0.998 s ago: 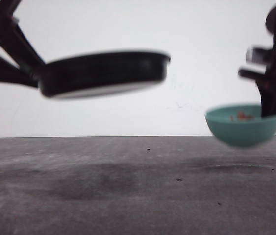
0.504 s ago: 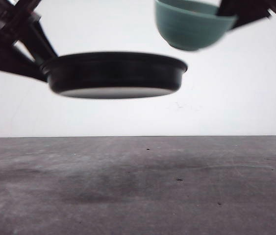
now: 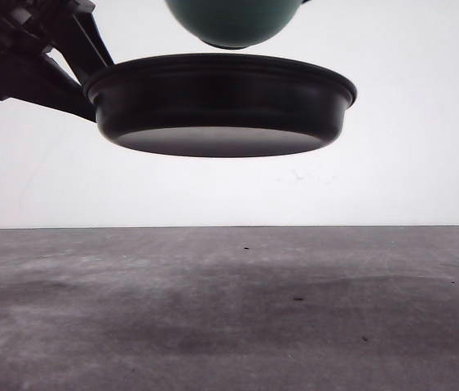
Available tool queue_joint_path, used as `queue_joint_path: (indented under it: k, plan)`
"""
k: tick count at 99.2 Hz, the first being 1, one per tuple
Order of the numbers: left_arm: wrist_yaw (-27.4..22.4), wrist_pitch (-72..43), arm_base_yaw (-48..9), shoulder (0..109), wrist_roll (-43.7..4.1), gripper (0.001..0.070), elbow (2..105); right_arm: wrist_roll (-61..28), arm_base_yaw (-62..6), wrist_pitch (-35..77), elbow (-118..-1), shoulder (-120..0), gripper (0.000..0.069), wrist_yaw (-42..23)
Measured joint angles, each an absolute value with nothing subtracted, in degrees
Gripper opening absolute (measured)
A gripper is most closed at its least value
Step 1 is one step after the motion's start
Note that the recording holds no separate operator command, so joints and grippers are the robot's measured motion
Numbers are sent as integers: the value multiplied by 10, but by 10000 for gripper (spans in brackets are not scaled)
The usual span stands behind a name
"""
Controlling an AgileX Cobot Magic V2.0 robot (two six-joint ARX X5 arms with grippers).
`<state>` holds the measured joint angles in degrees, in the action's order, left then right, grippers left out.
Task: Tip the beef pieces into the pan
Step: 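Grasp the green bowl rim with the right gripper and lift it, then tilt the bowl with the right gripper, pouring beef cubes into the pan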
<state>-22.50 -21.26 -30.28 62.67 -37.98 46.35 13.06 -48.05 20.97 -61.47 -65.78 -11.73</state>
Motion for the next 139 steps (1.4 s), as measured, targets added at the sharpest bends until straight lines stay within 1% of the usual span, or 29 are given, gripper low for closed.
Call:
queue_joint_path:
  k: [13, 22, 35, 48, 69, 88, 105, 117, 139]
  plan:
    - [-223, -225, -303, 627, -371, 53, 482, 80, -525, 209, -615, -666, 17, -225]
    - [-220, -225, -303, 627, -369, 53, 497, 55, -541, 207, -615, -675, 17, -280]
    - [-219, -223, -303, 627, -368, 53, 506, 26, -556, 190, -615, -684, 17, -333]
    - [-218, -225, -303, 627, -368, 53, 506, -10, -572, 163, -615, -692, 17, -372]
    - [-218, -225, -303, 627, -368, 53, 506, -109, -602, 98, -615, -695, 17, -442]
    - [-218, -226, -303, 628, -368, 53, 520, -226, -610, 52, -615, -695, 17, -455]
    - [-218, -223, -302, 627, -369, 53, 531, -312, -610, 19, -615, -695, 17, -468]
    - [-221, -225, -295, 627, -369, 53, 531, -374, -610, -26, -615, -695, 17, -471]
    - [-229, -225, -283, 627, -373, 53, 531, -462, -610, -85, -615, -695, 17, -465]
